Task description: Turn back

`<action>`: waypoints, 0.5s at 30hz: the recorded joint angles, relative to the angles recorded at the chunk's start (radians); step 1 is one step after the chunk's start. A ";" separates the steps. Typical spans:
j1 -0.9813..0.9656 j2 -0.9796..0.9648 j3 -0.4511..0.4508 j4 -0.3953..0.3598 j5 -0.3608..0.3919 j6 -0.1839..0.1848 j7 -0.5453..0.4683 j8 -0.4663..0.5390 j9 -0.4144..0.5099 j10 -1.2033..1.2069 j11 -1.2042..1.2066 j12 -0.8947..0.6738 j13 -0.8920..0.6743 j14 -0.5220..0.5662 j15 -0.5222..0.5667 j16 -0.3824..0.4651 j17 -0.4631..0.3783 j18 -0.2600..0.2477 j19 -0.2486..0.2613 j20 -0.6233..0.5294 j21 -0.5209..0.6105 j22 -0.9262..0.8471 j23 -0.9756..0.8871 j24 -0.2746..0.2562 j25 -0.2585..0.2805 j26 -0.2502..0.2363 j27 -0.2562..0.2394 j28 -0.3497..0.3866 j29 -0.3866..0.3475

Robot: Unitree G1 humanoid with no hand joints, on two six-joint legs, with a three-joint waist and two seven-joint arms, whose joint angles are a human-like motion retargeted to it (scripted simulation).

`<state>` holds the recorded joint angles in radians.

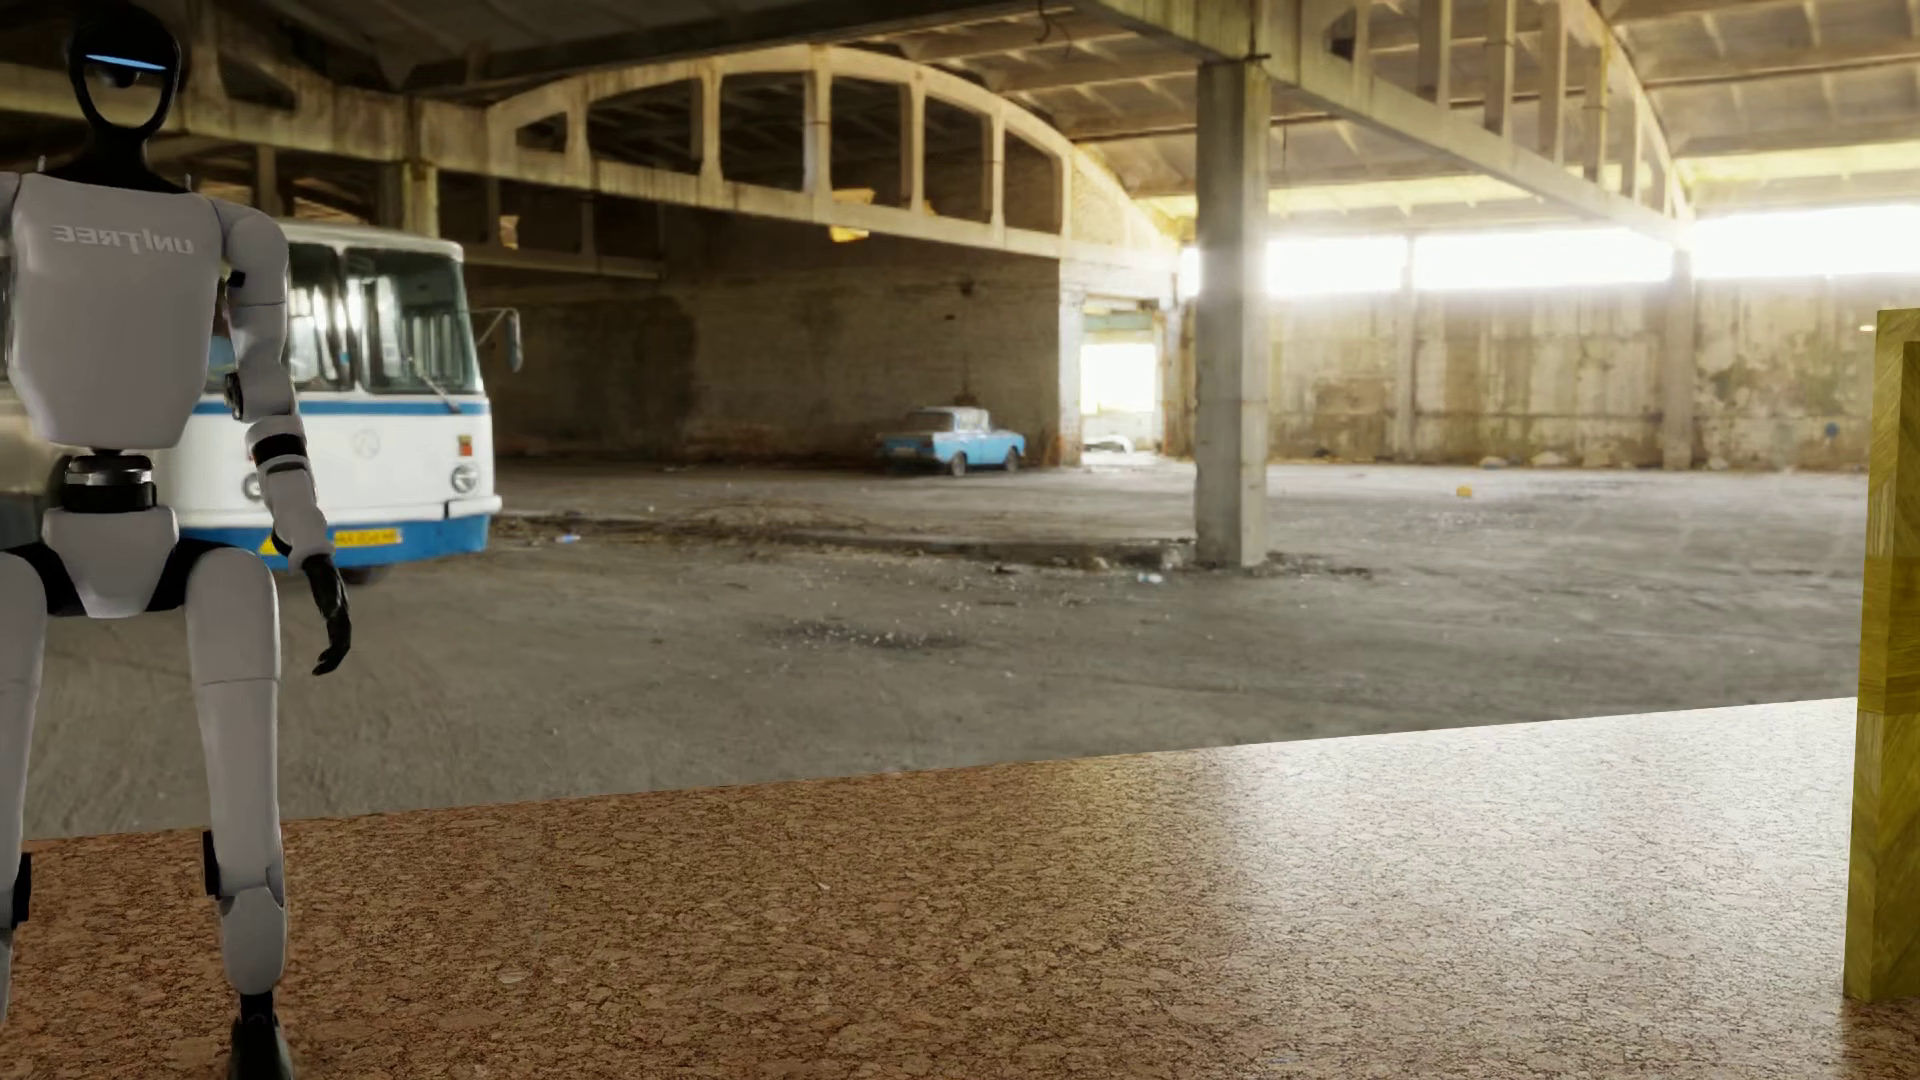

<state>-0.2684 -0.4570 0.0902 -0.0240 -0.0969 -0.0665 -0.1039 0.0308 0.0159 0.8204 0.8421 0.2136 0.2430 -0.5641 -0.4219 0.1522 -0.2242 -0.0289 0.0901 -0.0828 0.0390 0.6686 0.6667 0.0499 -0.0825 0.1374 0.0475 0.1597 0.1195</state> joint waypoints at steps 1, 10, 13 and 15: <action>-0.024 0.035 0.004 0.031 -0.003 0.020 0.030 -0.037 0.006 0.056 -0.018 0.005 -0.006 0.026 -0.007 -0.004 -0.005 -0.019 -0.004 0.019 0.020 -0.027 -0.020 -0.004 0.006 0.018 0.003 -0.018 -0.010; -0.041 0.028 0.034 0.027 -0.025 0.070 0.028 -0.017 0.016 0.056 -0.035 0.016 -0.016 0.072 0.022 0.000 -0.020 -0.036 0.010 0.014 -0.016 -0.017 -0.018 -0.012 0.004 -0.024 -0.096 0.030 0.001; -0.070 0.092 0.051 0.123 -0.049 0.108 0.126 -0.113 0.000 0.003 -0.059 0.013 -0.057 0.054 -0.010 0.001 0.024 -0.120 0.008 0.062 0.031 -0.025 -0.033 -0.010 0.045 0.005 -0.034 -0.035 -0.052; -0.061 0.106 0.073 0.095 -0.069 0.117 0.093 -0.118 0.014 0.023 0.003 0.038 -0.124 0.034 -0.036 0.044 0.045 -0.051 0.020 0.085 0.088 0.003 -0.057 -0.014 0.078 -0.030 -0.022 -0.079 -0.109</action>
<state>-0.3291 -0.3506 0.1629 0.0711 -0.1664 0.0509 -0.0109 -0.0874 0.0304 0.8439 0.8451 0.2512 0.1191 -0.5303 -0.4578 0.1967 -0.1788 -0.0796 0.1103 0.0017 0.1271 0.6719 0.6095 0.0356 -0.0041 0.1071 0.0250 0.0812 0.0103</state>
